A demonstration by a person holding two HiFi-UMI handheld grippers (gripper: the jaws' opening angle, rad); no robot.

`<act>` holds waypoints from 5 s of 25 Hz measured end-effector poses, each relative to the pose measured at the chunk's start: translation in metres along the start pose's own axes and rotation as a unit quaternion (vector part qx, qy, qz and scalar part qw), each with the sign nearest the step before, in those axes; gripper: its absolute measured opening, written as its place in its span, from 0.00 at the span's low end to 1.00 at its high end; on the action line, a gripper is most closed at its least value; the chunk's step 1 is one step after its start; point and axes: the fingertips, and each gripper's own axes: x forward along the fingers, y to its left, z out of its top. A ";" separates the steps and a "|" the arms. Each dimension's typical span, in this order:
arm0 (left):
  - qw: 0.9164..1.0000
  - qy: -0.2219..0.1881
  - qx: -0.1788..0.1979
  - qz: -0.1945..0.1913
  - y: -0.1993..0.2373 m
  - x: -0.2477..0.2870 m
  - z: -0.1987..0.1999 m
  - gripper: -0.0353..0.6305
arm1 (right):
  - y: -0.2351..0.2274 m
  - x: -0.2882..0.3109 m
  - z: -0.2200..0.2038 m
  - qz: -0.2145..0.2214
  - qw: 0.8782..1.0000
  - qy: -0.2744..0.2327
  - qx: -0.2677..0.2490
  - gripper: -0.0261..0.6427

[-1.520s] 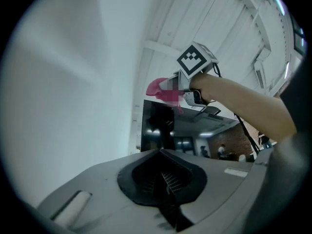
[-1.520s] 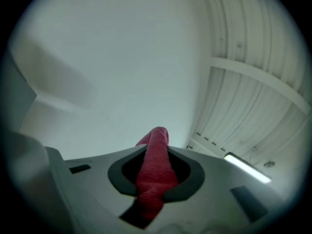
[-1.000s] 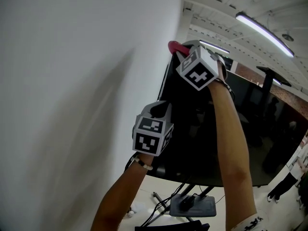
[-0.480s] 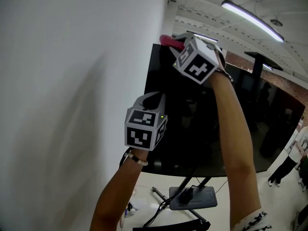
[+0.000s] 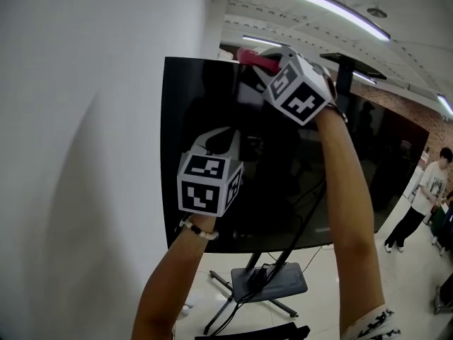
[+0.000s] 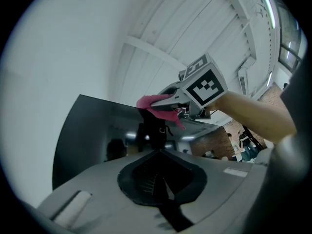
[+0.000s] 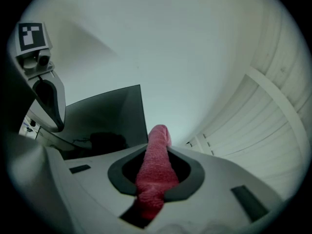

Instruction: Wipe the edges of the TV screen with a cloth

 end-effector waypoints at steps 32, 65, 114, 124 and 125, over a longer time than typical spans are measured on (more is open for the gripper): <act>0.998 0.011 0.021 -0.064 -0.299 0.188 -0.003 0.03 | -0.093 -0.143 -0.367 -0.023 0.997 0.075 -0.018 0.14; 0.973 -0.059 -0.071 -0.211 -0.593 0.367 -0.015 0.03 | -0.173 -0.279 -0.653 -0.049 0.994 0.088 -0.050 0.14; 0.975 0.068 -0.070 -0.199 -0.771 0.416 -0.164 0.03 | -0.087 -0.384 -0.920 -0.071 0.962 0.077 0.253 0.14; 0.969 0.126 -0.070 -0.199 -0.782 0.392 -0.244 0.03 | 0.014 -0.399 -0.946 -0.047 0.943 0.102 0.313 0.14; 0.969 0.129 -0.071 -0.199 -0.784 0.391 -0.250 0.03 | 0.022 -0.400 -0.947 -0.042 0.942 0.105 0.317 0.14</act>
